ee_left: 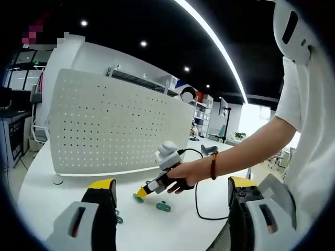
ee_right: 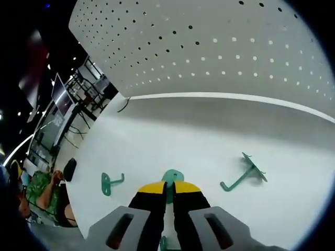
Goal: Insert the hook assembly into the mounting plate slot until the hook locks in place.
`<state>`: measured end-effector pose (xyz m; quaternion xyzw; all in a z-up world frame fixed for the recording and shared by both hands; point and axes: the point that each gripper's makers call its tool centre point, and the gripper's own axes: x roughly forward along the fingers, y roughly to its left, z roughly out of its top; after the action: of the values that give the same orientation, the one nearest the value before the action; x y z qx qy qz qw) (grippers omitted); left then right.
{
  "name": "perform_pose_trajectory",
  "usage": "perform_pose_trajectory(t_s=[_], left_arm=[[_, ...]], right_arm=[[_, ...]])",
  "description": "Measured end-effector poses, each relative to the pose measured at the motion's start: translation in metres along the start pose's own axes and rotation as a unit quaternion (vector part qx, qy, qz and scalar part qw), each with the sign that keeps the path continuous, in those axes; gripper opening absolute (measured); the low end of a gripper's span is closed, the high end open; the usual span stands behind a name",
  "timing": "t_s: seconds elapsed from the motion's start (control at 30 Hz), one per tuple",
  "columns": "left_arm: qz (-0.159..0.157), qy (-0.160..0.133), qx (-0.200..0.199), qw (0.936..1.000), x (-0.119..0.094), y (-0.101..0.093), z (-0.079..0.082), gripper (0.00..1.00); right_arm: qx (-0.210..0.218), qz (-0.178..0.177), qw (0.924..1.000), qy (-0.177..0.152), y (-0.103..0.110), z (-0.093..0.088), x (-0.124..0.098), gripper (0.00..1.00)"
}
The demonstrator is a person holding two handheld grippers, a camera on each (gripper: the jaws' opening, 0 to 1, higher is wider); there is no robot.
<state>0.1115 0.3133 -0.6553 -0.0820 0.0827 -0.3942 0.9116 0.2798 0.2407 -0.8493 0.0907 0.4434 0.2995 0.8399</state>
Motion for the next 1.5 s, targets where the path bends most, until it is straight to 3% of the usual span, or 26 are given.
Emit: perform_pose_trajectory(t_s=[0.33, 0.8, 1.5], left_arm=[[-0.004, 0.002, 0.002, 1.0, 0.001, -0.002, 0.001, 0.89], [-0.013, 0.0, 0.012, 0.9998, 0.003, -0.009, 0.005, 0.89], [-0.036, -0.004, 0.024, 0.999, 0.006, -0.026, 0.012, 0.9]], right_arm=[[-0.013, -0.003, 0.9999, 0.001, -0.001, 0.001, -0.006, 0.02], [-0.039, -0.015, 0.9977, -0.053, 0.003, 0.024, -0.027, 0.02], [-0.054, -0.037, 0.9901, -0.124, 0.006, 0.042, -0.068, 0.02]])
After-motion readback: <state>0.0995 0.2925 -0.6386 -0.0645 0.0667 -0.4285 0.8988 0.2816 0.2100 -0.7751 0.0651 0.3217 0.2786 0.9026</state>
